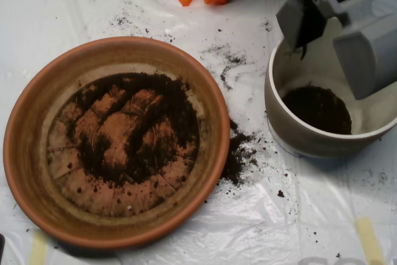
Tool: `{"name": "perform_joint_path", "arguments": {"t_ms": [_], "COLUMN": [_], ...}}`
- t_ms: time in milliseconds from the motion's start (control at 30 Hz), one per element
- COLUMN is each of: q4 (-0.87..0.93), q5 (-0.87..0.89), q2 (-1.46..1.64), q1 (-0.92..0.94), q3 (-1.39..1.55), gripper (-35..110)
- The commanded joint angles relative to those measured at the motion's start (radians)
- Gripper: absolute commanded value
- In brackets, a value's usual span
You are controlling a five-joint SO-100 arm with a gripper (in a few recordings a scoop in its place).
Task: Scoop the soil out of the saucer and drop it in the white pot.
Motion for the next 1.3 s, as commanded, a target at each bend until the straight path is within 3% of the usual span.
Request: {"name": "perform_joint_path", "arguments": {"t_ms": [0, 133, 333, 800, 1033, 1267], "q4": [0.041, 0.081, 0.077, -0.457, -0.54, -0.583], "q5": [0.037, 0.028, -0.025, -0.419, -0.575, -0.6], "q2": [0.063, 0.015, 0.014, 0.371, 0.377, 0.308], "q1": [0.051, 0.17, 0.334, 0.577, 0.629, 0.675], "q3": [-0.175, -0.287, -0.229, 0.836, 1.057, 1.08], "gripper": [42, 42, 39, 41, 40, 39]}}
